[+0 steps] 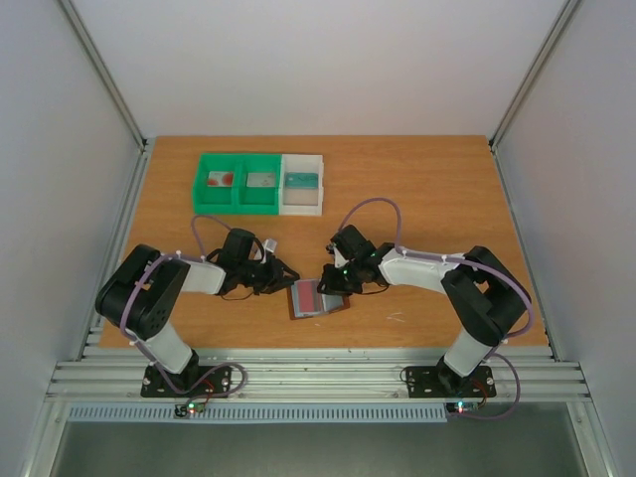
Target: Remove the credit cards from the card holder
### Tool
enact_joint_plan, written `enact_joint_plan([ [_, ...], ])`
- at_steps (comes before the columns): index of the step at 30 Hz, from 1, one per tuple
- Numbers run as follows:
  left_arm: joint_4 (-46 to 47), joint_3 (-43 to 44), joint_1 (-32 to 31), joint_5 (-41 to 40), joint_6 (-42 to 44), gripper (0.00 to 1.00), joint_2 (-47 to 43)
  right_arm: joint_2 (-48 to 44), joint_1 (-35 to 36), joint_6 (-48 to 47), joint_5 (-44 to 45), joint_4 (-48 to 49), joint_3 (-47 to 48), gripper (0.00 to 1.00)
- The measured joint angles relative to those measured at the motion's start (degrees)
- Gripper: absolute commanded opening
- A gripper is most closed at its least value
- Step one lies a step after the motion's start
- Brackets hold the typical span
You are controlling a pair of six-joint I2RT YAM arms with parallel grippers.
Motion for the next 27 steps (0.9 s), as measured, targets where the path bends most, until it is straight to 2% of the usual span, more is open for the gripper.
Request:
enact_joint_plan([
  [7, 0.9, 0.0, 0.0, 0.1, 0.1, 0.27, 0.5, 1.6, 0.0, 0.0, -1.0, 1.4, 0.0, 0.17],
  [21, 0.6, 0.2, 0.0, 0.1, 0.9, 0.27, 0.5, 2.0, 0.0, 0.0, -0.7, 3.0, -1.4, 0.06],
  [27, -0.7, 0.9, -0.1, -0.1, 2.0, 0.31, 0.3, 2.0, 0.0, 0.0, -0.4, 4.3, -2.3, 0.05],
])
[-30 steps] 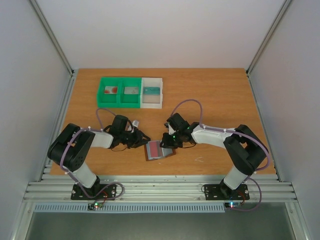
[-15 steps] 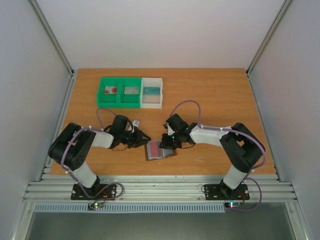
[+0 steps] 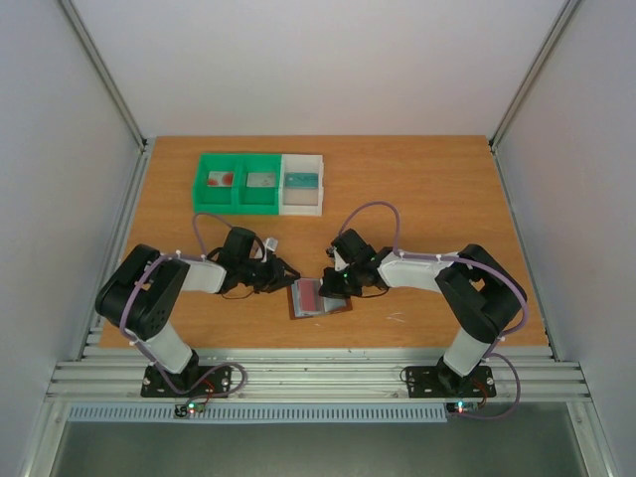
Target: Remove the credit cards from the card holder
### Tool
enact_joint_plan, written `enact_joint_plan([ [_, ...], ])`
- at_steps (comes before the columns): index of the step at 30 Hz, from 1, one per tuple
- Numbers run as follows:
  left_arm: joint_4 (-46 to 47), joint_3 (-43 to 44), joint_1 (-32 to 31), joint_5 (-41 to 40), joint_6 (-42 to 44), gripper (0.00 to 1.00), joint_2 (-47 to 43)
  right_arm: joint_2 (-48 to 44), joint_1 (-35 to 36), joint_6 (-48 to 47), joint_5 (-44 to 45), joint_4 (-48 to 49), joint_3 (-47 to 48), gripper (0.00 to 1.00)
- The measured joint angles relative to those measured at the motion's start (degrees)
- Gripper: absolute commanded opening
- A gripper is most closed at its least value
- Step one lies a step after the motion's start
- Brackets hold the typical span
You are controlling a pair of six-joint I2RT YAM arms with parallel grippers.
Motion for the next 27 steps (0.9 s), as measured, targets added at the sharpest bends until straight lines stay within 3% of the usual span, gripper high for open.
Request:
enact_joint_plan([
  [12, -6.3, 0.2, -0.1, -1.9, 0.7, 0.45, -8.3, 0.0, 0.0, 0.1, 0.3, 0.8, -0.5, 0.04],
  [27, -2.9, 0.3, -2.5, -0.7, -4.2, 0.41, -8.6, 0.0, 0.0, 0.1, 0.3, 1.1, -0.7, 0.04],
])
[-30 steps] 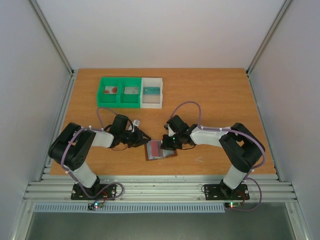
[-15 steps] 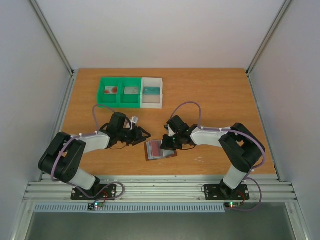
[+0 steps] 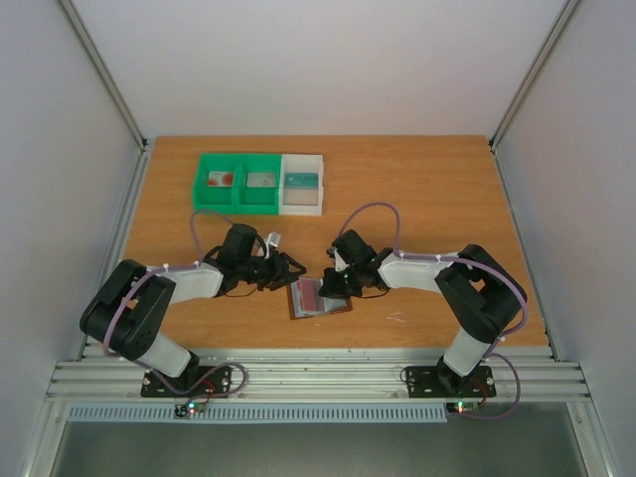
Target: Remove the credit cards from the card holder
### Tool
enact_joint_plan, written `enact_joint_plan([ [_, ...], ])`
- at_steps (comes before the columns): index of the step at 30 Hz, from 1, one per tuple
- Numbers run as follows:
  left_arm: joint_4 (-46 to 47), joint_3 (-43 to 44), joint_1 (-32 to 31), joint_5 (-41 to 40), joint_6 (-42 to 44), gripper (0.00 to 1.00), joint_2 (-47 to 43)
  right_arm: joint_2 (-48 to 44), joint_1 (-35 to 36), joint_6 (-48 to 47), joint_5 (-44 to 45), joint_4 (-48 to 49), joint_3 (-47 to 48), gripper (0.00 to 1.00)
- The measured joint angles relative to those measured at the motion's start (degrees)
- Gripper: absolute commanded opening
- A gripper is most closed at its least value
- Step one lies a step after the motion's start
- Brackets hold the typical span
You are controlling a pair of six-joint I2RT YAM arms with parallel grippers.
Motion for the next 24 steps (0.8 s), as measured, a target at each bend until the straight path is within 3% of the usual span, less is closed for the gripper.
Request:
enact_joint_plan([
  [24, 5.5, -1.4, -0.8, 0.9, -3.9, 0.46, 2.6, 0.0, 0.0, 0.0, 0.0, 0.3, -0.2, 0.03],
])
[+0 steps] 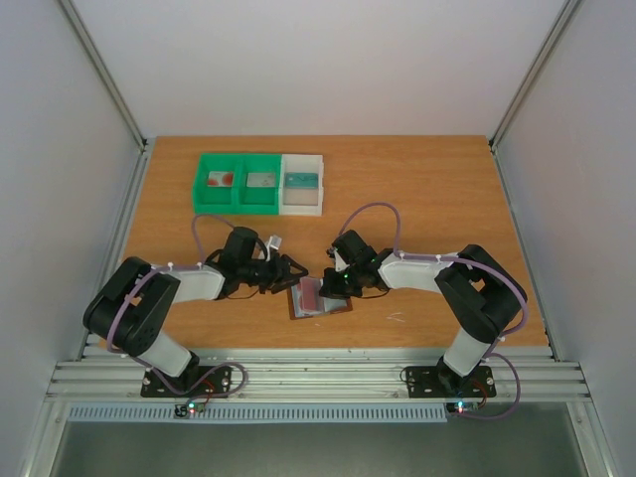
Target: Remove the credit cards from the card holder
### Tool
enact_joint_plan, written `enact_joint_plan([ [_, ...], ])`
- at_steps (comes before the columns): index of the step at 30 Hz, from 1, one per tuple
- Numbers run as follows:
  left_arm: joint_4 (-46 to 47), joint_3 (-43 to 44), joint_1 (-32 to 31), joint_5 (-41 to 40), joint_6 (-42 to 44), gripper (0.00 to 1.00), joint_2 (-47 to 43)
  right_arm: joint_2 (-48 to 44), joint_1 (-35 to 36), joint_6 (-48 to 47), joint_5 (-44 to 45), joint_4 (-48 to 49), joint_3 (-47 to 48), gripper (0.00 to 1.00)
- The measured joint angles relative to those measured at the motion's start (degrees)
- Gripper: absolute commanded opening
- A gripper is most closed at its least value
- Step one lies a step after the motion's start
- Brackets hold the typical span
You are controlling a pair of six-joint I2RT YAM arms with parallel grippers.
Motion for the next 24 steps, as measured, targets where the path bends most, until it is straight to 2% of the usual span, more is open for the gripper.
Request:
enact_joint_plan([
  [10, 0.5, -2.1, -0.8, 0.1, -0.5, 0.41, -1.4, 0.0, 0.0, 0.9, 0.0, 0.5, -0.2, 0.03],
  [16, 3.3, -2.1, -4.1, 0.1, -2.2, 0.31, 0.5, 0.0, 0.0, 1.1, 0.0, 0.5, -0.2, 0.04],
  [19, 3.9, -1.6, -5.7, 0.0, -3.2, 0.26, 1.2, -0.2, 0.0, 1.1, 0.0, 0.7, -0.4, 0.06],
  [24, 4.4, -0.7, -6.5, -0.2, -3.9, 0.24, 1.2, -0.9, 0.0, 1.2, 0.7, 0.0, -0.4, 0.12],
])
